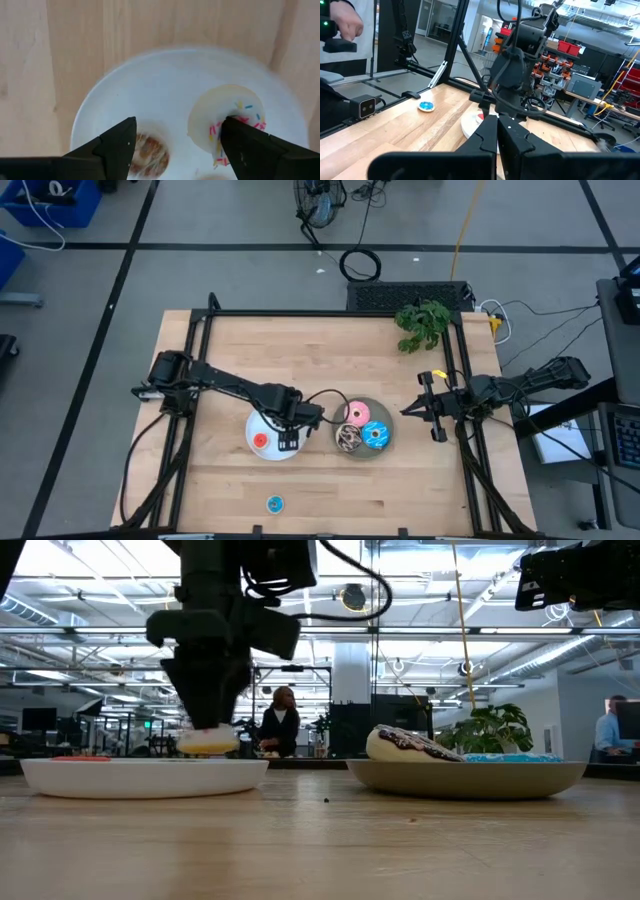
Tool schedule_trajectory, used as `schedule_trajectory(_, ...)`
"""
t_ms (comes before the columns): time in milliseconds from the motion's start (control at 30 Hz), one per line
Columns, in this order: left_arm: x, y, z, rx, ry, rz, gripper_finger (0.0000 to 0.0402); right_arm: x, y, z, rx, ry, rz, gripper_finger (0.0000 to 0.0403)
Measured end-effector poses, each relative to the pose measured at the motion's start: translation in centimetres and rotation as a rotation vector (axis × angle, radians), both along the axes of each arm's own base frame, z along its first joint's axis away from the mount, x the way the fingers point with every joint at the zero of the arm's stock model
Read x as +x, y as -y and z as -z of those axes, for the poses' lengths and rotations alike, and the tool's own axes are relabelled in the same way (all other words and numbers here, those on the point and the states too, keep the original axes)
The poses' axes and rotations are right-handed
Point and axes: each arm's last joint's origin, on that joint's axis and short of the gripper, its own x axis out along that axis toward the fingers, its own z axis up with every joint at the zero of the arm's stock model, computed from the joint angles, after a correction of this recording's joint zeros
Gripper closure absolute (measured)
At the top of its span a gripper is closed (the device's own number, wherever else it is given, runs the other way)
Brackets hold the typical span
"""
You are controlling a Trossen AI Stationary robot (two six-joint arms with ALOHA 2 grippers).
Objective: Pick & Place donuts
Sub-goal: Put the small white donut on the white plate
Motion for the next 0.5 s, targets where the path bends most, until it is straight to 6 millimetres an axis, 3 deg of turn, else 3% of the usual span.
schedule_trajectory(267, 0.0, -0.1, -0.6, 0.042, -0.007, -0.084, 0.0120, 0.0, 0.0, 0.0, 0.002, 0.002, 0.000, 0.0403)
schedule_trajectory(333, 0.0, 0.1, -0.8, -0.034, -0.028, -0.070, 0.0127, 0.0, 0.0, 0.0, 0.005, 0.001, 0.000, 0.0403)
schedule_trajectory(500, 0.1, 0.1, -1.6, -0.011, 0.004, -0.113, 0.0154, 0.0, 0.0, 0.0, 0.005, 0.002, 0.000, 0.0403)
